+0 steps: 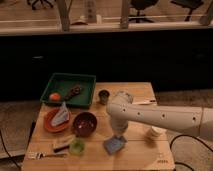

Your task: Wipe table surface with sponge

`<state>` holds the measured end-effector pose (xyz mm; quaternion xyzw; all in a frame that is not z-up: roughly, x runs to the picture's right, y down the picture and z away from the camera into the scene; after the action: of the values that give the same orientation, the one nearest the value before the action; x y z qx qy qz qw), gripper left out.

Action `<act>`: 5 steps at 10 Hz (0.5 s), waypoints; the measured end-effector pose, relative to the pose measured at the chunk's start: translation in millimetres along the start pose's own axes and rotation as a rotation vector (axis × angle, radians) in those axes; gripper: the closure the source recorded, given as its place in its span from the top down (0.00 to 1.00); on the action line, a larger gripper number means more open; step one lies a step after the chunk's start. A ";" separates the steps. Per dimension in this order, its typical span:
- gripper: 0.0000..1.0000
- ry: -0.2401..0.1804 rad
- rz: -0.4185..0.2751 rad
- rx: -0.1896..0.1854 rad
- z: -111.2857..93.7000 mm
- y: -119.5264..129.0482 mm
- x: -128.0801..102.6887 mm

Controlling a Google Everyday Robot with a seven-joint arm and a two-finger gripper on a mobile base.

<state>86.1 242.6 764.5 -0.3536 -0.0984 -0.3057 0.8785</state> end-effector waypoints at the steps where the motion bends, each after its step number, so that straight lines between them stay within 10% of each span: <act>1: 0.00 0.044 0.041 -0.023 0.2 5.4 18.3; 5: 0.00 0.099 0.120 -0.042 7.8 -20.5 64.9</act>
<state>125.5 206.1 806.9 -0.3619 -0.0273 -0.2717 0.8913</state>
